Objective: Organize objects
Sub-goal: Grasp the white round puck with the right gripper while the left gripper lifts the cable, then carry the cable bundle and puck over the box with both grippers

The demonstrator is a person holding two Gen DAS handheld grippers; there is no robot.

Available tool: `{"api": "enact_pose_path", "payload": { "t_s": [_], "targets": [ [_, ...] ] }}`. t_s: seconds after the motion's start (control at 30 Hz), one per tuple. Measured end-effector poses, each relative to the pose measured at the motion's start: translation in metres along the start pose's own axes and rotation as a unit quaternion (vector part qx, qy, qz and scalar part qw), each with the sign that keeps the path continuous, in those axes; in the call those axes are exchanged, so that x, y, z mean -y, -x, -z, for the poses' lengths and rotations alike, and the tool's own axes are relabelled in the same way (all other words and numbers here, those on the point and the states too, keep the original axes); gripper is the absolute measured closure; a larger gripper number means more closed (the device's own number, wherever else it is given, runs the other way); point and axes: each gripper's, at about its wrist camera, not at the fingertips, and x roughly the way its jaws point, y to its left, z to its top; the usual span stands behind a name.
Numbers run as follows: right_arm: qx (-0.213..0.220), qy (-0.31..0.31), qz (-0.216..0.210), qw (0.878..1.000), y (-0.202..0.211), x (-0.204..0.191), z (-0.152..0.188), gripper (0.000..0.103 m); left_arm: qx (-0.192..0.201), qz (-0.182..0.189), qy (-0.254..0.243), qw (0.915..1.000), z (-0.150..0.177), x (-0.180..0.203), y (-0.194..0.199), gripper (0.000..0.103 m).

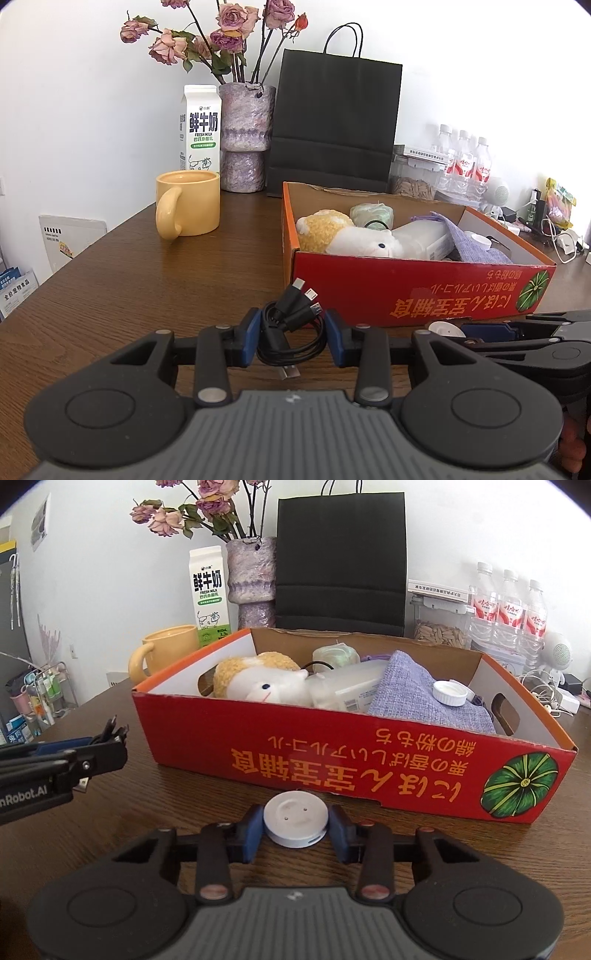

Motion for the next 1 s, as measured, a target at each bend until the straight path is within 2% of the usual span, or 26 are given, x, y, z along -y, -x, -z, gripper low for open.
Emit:
{"api": "enact_pose_path", "payload": {
  "t_s": [0.4,0.63,0.83,1.0],
  "targets": [
    [0.072,-0.004,0.002,0.997,0.034,0.003,0.010,0.065,0.006,-0.010,-0.007,0.9999,0.003,0.003,0.002,0.065],
    [0.095,-0.014,0.010,0.995,0.051,0.010,0.018,0.065,0.013,-0.026,-0.008,0.9995,0.006,0.008,0.008,0.065],
    [0.123,-0.010,0.011,0.992,0.067,0.013,0.023,0.065,0.025,-0.017,-0.012,0.9995,0.007,0.022,0.024,0.065],
    [0.149,-0.008,0.018,0.989,0.077,0.020,0.018,0.065,0.045,-0.005,-0.016,0.9989,-0.005,0.039,0.031,0.065]
  ]
}}
